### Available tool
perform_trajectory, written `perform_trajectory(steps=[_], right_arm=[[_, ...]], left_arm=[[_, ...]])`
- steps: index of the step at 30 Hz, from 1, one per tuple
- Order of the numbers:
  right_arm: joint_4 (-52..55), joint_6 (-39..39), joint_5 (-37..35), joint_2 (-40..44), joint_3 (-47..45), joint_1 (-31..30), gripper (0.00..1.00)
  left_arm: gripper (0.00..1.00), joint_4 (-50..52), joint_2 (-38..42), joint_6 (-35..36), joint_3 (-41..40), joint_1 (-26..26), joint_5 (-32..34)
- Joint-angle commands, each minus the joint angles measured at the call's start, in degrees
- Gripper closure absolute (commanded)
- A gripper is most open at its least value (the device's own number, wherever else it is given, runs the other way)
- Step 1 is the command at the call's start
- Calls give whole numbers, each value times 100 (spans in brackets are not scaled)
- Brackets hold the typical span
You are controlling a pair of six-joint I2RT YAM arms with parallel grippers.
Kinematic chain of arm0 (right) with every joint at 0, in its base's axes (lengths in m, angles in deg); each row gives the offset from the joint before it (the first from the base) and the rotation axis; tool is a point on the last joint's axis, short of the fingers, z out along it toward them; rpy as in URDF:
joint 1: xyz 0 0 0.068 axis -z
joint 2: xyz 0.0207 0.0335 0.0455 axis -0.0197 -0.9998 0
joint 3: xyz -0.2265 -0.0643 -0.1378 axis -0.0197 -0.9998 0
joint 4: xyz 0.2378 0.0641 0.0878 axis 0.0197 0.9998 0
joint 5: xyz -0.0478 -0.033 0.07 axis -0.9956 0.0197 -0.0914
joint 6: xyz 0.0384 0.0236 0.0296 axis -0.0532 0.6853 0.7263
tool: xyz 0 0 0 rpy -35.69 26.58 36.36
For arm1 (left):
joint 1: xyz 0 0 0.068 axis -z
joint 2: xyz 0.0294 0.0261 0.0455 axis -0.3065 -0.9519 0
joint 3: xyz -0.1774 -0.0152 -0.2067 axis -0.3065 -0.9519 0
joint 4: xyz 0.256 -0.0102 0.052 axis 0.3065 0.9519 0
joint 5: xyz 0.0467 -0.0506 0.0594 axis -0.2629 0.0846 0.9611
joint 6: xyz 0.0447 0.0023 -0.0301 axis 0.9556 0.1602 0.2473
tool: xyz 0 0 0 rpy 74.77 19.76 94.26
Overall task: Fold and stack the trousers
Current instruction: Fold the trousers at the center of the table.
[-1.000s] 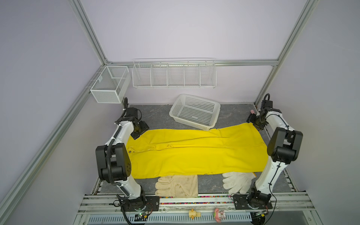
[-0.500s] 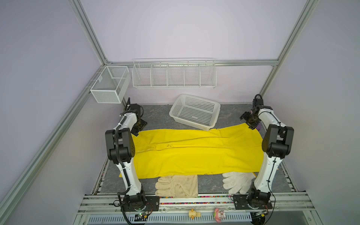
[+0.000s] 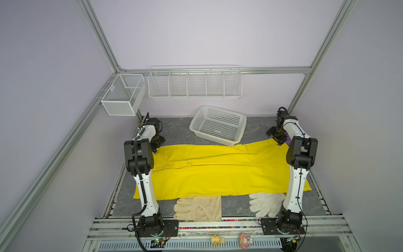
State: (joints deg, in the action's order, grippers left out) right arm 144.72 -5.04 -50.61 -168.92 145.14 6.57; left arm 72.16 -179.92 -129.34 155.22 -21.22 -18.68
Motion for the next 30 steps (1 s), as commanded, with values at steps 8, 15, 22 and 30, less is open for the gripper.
perform_trajectory(steps=[8,15,22,30], right_arm=[[1140,383,-726,-713,1264,-246,17],[1140,372,-847,-978,1431,-265,19],[1333,294,-953,-1395,1920,-273,23],[1409,389,-959,-1266,1389,-311,40]], left_arm=[[68,278,-349,239,-28,21,23],[94,271,2,405,-22,21,54],[100,199,480,553,-238,23,0],[100,103,820,672,-482,30,-57]])
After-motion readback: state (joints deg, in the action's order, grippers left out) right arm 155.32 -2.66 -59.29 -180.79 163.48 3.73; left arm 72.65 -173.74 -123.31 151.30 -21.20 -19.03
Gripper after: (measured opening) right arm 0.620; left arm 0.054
